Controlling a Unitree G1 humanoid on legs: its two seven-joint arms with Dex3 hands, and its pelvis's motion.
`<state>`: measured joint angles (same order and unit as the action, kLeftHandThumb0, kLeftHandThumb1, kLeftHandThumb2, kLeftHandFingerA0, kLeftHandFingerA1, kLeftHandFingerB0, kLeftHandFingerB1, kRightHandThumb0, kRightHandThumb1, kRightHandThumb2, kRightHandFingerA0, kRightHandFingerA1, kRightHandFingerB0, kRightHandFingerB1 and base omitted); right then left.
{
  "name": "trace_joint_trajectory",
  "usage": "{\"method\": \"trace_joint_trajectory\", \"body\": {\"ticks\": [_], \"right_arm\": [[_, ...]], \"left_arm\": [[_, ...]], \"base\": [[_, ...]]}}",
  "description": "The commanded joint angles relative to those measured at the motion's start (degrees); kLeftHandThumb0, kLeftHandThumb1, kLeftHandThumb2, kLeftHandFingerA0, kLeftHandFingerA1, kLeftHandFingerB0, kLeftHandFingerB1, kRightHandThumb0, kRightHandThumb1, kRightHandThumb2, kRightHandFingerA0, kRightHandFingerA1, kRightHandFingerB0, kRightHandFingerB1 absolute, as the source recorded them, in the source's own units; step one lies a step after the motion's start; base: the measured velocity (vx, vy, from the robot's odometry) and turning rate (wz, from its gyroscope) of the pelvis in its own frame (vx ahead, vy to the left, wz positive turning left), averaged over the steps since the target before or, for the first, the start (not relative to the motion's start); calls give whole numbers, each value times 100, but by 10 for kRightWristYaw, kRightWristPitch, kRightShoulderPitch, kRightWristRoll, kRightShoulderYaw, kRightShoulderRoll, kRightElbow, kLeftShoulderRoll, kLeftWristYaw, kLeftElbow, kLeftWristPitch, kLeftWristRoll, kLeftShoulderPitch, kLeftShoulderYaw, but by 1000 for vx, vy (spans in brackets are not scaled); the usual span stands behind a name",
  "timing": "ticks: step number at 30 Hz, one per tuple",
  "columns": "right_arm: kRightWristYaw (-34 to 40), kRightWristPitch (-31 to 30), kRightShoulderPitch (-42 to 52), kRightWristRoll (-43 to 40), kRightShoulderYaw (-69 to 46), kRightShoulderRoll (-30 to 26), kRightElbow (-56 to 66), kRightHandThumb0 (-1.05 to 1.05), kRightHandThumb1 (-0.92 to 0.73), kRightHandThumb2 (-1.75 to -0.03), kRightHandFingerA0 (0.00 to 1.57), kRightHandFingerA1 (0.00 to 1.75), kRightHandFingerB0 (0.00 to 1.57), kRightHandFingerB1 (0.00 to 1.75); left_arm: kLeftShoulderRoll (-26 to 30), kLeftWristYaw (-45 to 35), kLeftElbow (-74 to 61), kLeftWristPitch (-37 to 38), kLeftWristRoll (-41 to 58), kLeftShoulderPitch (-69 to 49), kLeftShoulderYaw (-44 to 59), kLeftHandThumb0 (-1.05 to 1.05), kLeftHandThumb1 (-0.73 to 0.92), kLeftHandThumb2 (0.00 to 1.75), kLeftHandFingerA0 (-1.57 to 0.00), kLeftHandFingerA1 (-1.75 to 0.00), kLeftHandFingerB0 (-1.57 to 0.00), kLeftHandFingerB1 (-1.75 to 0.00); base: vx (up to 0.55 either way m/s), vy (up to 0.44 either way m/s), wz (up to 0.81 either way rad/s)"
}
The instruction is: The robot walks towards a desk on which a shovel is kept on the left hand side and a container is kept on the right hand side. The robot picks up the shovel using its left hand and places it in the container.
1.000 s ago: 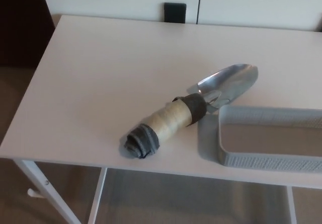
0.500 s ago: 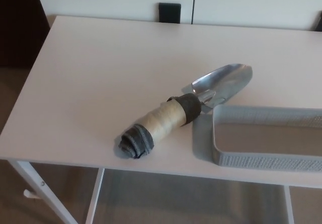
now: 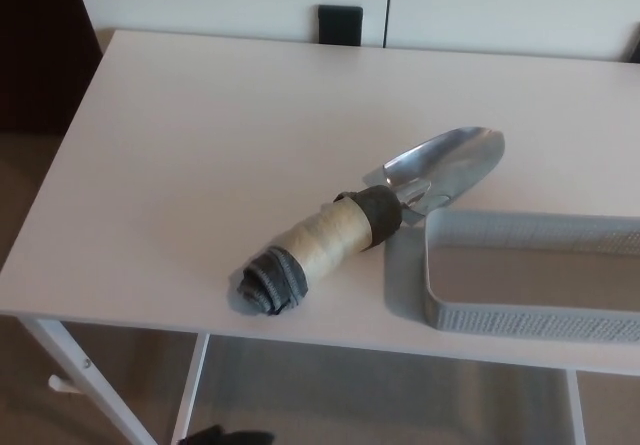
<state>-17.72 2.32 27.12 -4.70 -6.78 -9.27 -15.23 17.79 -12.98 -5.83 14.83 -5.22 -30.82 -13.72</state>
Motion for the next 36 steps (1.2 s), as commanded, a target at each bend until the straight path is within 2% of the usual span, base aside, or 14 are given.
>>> {"method": "trace_joint_trajectory", "body": {"ticks": [1,2,3,4,5,6,7,8,12,13,14,16,20,36], "right_arm": [[3,-20,-14,4,1,-17,13,-19,-52,-55,73,55,56,49],[2,-20,-18,2,0,-16,7,-19,-52,-54,72,55,56,49],[1,-20,-18,1,0,-15,6,-19,-54,-53,72,55,56,49],[1,-21,-18,1,0,-16,6,-19,-53,-54,72,54,56,49],[-1,-17,-17,0,0,-15,2,-19,-53,-54,71,54,56,49],[-1,-20,-16,-3,-1,-14,2,-19,-54,-54,71,54,56,49],[1,-26,-16,-5,-3,-12,4,-18,-53,-54,71,54,56,49],[1,-23,-17,-3,-2,-13,2,-18,-53,-54,71,54,56,49],[3,-24,-27,-2,-1,-11,-4,-18,-53,-54,71,55,57,50],[-1,-7,-30,-2,-2,-12,-17,-22,-51,-54,77,61,60,51],[-1,-4,-29,-2,-2,-12,-19,-22,-51,-54,77,61,60,51],[-5,1,-27,2,2,-15,-20,-26,-51,-55,76,59,57,50],[-3,-16,-26,-3,1,-12,-14,-20,-52,-54,71,57,56,51],[-3,-10,-26,1,8,-17,-7,-26,-47,-64,70,61,56,56]], "left_arm": [[192,-245,-453,-30,141,52,-115,-87,83,66,-38,-43,-43,-36],[193,-250,-467,-36,170,72,-121,-83,86,68,-38,-44,-44,-37],[201,-253,-489,-61,199,90,-118,-77,71,113,-32,-54,-38,-52],[199,-254,-496,-67,219,108,-123,-71,91,67,-41,-44,-45,-37],[201,-261,-498,-89,249,124,-129,-66,73,118,-30,-56,-34,-54],[204,-260,-505,-127,297,137,-133,-73,91,67,-37,-49,-43,-41],[206,-249,-519,-169,348,155,-137,-79,70,104,-35,-57,-38,-52],[197,-254,-517,-169,336,181,-145,-75,92,73,-41,-52,-38,-42],[119,-222,-488,-65,53,215,-187,-64,84,64,-52,-72,-37,-55],[-36,-59,-405,128,-47,210,-185,-35,72,61,-39,-67,-30,-50],[-52,-40,-398,147,-57,209,-187,-35,72,61,-39,-67,-30,-50],[10,-61,-524,-31,-10,221,-75,-56,35,81,-6,-48,0,-38],[-3,-58,-467,-136,-167,310,-36,-56,50,72,-2,-29,-5,-25],[47,21,-69,-228,-411,493,-90,-29,21,62,0,-23,0,-21]], "base": [[0,0,0],[0,0,0],[0,0,0],[0,0,0],[0,0,0],[0,0,0],[0,0,0],[0,0,0],[0,0,0],[0,0,0],[0,0,0],[0,0,0],[0,0,0],[0,0,0]]}}
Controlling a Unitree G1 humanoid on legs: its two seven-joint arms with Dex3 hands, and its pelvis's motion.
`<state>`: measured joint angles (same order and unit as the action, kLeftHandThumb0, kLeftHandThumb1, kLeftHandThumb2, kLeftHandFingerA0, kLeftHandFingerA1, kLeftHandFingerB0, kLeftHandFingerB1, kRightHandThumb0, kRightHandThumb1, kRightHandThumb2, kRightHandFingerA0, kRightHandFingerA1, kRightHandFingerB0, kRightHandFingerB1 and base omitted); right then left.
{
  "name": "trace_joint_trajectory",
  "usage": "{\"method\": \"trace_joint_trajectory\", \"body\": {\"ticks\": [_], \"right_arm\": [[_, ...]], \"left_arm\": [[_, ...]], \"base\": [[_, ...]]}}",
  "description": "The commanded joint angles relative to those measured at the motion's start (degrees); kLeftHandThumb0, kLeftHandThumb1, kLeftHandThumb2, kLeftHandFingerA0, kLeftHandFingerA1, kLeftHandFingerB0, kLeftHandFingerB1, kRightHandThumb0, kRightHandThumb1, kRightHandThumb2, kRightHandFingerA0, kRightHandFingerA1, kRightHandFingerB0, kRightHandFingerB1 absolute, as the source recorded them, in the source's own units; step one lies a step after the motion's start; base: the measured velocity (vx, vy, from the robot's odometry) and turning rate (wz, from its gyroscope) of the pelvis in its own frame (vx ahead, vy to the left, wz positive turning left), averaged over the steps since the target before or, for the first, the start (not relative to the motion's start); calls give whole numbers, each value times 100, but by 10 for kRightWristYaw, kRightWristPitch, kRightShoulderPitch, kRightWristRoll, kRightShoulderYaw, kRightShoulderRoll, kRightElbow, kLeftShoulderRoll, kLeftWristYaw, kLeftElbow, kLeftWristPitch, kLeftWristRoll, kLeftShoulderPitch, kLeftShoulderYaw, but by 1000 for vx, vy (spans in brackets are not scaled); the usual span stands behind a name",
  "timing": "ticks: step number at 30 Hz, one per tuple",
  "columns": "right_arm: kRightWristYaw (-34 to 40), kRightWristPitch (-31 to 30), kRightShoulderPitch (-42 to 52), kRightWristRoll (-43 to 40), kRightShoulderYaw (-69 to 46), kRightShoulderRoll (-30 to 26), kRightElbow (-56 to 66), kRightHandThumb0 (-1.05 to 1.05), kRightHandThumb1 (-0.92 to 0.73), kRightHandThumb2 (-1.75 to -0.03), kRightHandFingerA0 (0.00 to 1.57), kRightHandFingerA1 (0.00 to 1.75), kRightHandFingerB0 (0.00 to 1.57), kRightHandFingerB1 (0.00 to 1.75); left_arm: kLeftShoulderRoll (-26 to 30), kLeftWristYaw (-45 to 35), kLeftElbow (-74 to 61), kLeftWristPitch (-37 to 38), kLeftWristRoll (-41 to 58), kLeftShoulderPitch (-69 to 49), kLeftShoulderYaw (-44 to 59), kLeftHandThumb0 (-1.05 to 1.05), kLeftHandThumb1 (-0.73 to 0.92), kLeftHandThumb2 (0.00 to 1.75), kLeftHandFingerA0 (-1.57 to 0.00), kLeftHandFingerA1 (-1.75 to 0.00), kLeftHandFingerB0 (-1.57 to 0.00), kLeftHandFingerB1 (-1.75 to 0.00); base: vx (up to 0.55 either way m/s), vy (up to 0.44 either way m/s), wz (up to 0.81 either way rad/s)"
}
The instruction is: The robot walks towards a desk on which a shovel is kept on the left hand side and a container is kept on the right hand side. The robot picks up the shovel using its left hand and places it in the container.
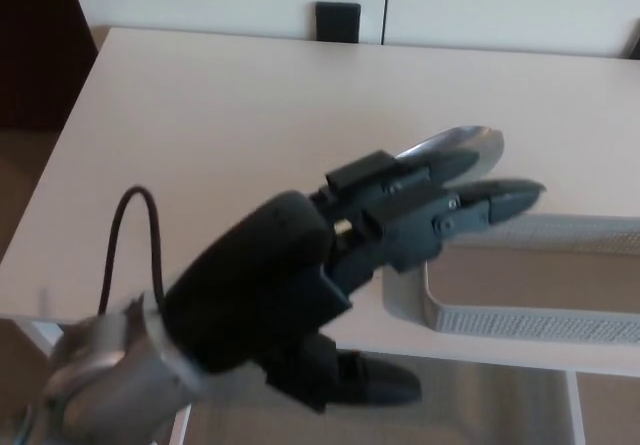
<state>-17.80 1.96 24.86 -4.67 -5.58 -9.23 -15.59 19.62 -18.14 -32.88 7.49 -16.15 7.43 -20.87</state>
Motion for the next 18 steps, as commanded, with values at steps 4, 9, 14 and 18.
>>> {"method": "trace_joint_trajectory", "body": {"ticks": [4,9,14,18], "right_arm": [[-8,-6,-8,-7,-7,-17,-11,-19,-53,-55,72,57,59,51],[-8,-9,-9,-7,-7,-16,-10,-24,-48,-63,69,61,58,56],[-10,-8,-11,-12,-10,-14,-13,-18,-52,-55,74,59,60,52],[-3,-8,-7,-2,-6,-16,-5,-19,-53,-55,74,57,61,51]], "left_arm": [[26,85,254,-180,-312,126,-30,-30,34,63,0,-7,-11,-2],[20,93,297,-209,-331,134,-43,-34,24,60,0,-13,-7,-22],[10,110,332,-219,-351,131,-61,-37,30,50,0,-13,-8,-24],[2,114,355,-229,-368,128,-81,-38,32,70,0,-16,-5,-25]], "base": [[0,0,0],[0,0,0],[0,0,0],[0,0,0]]}}
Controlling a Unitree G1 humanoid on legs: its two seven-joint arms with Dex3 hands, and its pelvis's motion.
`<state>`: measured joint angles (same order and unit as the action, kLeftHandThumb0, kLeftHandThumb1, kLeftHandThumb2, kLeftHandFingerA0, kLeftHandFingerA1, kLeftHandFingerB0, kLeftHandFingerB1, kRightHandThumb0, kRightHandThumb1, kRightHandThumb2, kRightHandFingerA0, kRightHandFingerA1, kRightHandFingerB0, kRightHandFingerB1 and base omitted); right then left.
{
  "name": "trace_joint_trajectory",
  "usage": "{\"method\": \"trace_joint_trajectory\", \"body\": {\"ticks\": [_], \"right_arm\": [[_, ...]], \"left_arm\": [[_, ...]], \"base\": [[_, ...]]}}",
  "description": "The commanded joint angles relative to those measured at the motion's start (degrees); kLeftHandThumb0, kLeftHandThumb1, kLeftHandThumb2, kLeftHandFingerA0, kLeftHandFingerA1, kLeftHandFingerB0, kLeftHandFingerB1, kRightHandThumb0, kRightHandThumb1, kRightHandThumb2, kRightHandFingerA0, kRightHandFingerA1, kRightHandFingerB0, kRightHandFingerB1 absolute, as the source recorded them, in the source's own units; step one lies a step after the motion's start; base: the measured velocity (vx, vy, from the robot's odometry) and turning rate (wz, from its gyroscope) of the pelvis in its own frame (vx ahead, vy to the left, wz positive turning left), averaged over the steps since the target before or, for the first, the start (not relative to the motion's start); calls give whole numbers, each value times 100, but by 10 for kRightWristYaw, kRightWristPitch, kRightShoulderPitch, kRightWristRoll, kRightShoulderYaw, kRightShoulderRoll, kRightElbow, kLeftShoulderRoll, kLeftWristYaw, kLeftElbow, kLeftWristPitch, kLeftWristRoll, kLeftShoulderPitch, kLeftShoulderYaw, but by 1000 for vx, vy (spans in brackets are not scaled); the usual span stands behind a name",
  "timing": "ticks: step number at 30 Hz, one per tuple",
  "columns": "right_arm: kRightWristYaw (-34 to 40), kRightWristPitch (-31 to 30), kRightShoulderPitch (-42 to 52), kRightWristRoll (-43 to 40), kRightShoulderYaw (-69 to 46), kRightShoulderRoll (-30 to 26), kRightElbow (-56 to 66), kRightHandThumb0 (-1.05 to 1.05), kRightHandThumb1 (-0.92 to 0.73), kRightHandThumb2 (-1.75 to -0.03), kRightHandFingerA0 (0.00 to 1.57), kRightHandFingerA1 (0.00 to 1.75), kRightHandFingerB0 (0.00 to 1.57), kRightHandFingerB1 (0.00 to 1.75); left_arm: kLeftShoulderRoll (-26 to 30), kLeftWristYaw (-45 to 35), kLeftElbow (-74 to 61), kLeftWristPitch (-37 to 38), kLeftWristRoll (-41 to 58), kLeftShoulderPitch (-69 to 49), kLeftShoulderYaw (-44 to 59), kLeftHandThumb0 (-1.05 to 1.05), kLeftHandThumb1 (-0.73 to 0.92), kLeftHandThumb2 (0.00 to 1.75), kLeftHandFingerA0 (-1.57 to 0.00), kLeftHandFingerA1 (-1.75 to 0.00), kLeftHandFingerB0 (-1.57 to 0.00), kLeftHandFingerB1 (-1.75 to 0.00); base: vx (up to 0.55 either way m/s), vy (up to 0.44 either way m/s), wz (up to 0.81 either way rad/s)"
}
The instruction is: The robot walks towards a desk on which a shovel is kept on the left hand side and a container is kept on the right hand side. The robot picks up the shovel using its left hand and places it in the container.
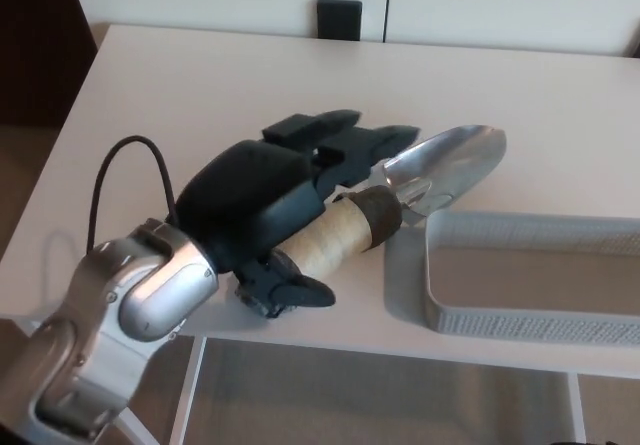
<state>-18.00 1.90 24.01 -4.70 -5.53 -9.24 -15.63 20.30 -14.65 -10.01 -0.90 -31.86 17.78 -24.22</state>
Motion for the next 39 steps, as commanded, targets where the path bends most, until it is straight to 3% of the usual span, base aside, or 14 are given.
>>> {"method": "trace_joint_trajectory", "body": {"ticks": [1,4,5,8,15,24,30,31,32,34,39], "right_arm": [[0,-10,1,0,-6,-17,-3,-19,-53,-55,75,57,61,52],[2,-13,0,1,-5,-17,0,-21,-53,-55,76,58,61,52],[0,-15,1,-2,-6,-16,2,-19,-53,-55,75,58,61,52],[-6,5,-1,3,-3,-19,-11,-20,-54,-56,74,57,61,52],[-4,-9,3,2,-2,-19,3,-22,-54,-55,73,57,61,51],[-6,-35,5,-14,-7,-13,22,-17,-54,-55,71,57,59,51],[-5,-26,-5,-8,-6,-16,5,-17,-53,-55,74,58,59,52],[-4,-30,-6,-10,-7,-15,6,-23,-48,-63,72,62,58,57],[-4,-30,-8,-10,-7,-15,6,-17,-53,-55,75,59,60,52],[-2,-32,-5,-7,-6,-16,10,-18,-53,-55,76,58,61,52],[-8,-18,-8,-7,-6,-18,-2,-19,-53,-55,75,58,59,52]], "left_arm": [[-7,81,129,-147,-213,24,-49,-39,24,62,0,-16,-6,-28],[-15,87,141,-148,-215,22,-56,-40,25,62,0,-18,-7,-29],[-17,88,148,-152,-220,23,-62,-40,31,71,0,-22,-4,-30],[-26,89,159,-159,-223,21,-66,-39,29,71,0,-27,-1,-29],[-45,107,183,-174,-246,18,-82,-38,27,72,0,-32,-1,-31],[-61,107,204,-198,-277,24,-99,-44,33,71,0,-23,-7,-23],[-69,124,207,-200,-282,23,-96,-42,31,71,0,-27,-6,-28],[-69,126,207,-200,-285,22,-97,-42,30,71,0,-29,-4,-29],[-70,129,207,-200,-286,21,-97,-42,30,70,0,-28,-4,-29],[-73,132,206,-199,-284,19,-94,-41,29,71,0,-29,-3,-29],[-79,110,196,-203,-279,21,-90,-44,33,68,0,-17,-10,-20]], "base": [[0,0,0],[0,0,0],[0,0,0],[0,0,0],[0,0,0],[0,0,0],[0,0,0],[0,0,0],[0,0,0],[0,0,0],[0,0,0]]}}
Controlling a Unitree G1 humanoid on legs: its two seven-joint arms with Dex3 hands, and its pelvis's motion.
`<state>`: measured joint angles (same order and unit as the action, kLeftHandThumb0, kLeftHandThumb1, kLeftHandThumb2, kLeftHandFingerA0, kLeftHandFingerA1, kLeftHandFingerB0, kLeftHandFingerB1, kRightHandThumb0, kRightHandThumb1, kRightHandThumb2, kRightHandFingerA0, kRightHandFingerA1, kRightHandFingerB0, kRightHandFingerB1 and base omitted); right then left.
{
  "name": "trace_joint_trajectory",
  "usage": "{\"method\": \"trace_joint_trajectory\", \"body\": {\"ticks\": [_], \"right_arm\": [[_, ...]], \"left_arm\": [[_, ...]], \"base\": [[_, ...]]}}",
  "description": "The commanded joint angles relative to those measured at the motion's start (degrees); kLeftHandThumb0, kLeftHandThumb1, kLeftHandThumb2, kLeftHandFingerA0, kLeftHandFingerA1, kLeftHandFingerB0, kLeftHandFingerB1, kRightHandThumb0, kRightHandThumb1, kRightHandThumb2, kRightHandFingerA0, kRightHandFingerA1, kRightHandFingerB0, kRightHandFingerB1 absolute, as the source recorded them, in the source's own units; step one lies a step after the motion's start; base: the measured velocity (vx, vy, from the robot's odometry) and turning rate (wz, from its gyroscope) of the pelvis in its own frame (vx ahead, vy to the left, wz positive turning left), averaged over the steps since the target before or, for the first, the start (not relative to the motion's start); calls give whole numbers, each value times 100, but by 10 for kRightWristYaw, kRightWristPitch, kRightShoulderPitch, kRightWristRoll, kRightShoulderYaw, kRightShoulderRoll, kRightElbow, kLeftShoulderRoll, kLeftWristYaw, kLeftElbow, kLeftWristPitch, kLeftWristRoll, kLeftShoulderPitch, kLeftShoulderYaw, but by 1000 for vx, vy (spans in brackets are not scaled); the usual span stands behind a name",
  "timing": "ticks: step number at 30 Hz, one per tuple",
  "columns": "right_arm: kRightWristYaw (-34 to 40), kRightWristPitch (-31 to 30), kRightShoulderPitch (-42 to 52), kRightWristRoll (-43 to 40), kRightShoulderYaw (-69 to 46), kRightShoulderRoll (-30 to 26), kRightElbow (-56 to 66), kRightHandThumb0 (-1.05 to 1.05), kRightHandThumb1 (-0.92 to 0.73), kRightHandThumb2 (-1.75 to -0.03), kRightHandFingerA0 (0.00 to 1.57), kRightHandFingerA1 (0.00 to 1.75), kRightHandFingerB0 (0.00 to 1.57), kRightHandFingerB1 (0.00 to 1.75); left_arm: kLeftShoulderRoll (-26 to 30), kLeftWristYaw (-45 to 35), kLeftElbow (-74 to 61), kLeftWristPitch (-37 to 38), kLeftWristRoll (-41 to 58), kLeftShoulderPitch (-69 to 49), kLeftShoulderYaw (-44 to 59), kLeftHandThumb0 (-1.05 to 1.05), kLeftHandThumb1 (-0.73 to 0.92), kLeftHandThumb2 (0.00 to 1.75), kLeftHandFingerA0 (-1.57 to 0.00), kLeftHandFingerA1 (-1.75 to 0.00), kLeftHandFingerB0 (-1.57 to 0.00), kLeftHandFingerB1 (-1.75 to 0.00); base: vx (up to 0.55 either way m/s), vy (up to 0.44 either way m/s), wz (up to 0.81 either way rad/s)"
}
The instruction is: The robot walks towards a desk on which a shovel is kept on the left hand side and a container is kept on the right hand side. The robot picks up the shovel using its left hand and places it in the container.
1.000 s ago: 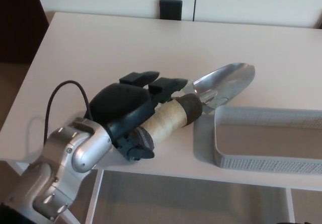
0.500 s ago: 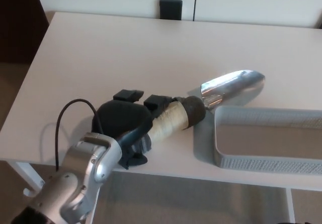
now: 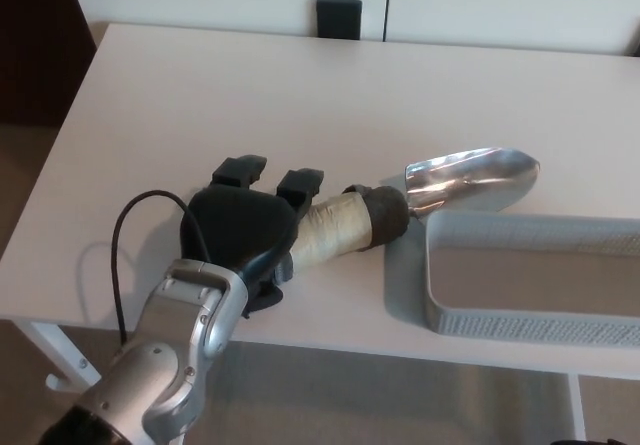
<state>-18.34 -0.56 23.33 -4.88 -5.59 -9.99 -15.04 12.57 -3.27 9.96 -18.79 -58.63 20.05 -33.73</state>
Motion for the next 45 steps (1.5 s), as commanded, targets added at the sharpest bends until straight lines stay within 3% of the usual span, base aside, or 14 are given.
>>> {"method": "trace_joint_trajectory", "body": {"ticks": [1,5,9,11,21,28,29,32,33,42,45], "right_arm": [[-2,8,-4,-2,-4,-11,-9,-20,-53,-55,75,58,60,52],[1,5,-2,7,1,-16,1,-20,-54,-55,74,56,59,51],[4,-4,2,7,2,-16,10,-20,-54,-55,72,56,58,50],[2,-4,2,4,3,-17,11,-20,-54,-55,72,56,58,50],[-1,2,0,0,2,-16,5,-20,-55,-56,73,56,58,51],[-4,2,-7,-2,4,-19,2,-20,-54,-55,72,57,59,51],[-4,1,-7,-3,3,-19,3,-19,-54,-55,72,57,59,51],[-5,-6,-6,-7,2,-17,8,-19,-54,-55,72,57,57,51],[-4,-9,-6,-6,2,-18,10,-19,-54,-55,73,57,58,51],[0,-24,-4,-7,1,-16,27,-20,-55,-56,73,55,58,49],[1,-26,-6,-7,0,-16,25,-19,-56,-56,73,55,59,49]], "left_arm": [[-5,-8,-6,-26,-8,0,8,-43,33,67,0,-15,-8,-17],[-19,-14,-4,-31,-7,5,11,-43,31,70,0,-25,-5,-22],[-34,-18,-9,-36,2,2,16,-46,33,70,0,-21,-6,-19],[-38,-21,-14,-26,10,0,17,-43,31,70,0,-29,-4,-23],[-66,-27,-3,-43,-8,5,-2,-43,33,68,0,-18,-8,-18],[-69,-16,34,-39,-10,15,-1,-43,31,70,-1,-29,-5,-23],[-68,-12,38,-36,-9,16,-1,-42,37,52,-5,-29,-6,-24],[-66,1,58,-29,0,22,6,-41,38,53,-7,-29,-6,-23],[-66,2,63,-28,2,24,8,-45,32,67,-5,-33,-7,-21],[-72,1,118,-31,26,50,30,-54,37,68,-6,-39,-12,-18],[-73,5,136,-28,28,60,29,-51,35,69,-8,-42,-5,-23]], "base": [[0,0,0],[0,0,0],[0,0,0],[0,0,0],[0,0,0],[0,0,0],[0,0,0],[0,0,0],[0,0,0],[0,0,0],[0,0,0]]}}
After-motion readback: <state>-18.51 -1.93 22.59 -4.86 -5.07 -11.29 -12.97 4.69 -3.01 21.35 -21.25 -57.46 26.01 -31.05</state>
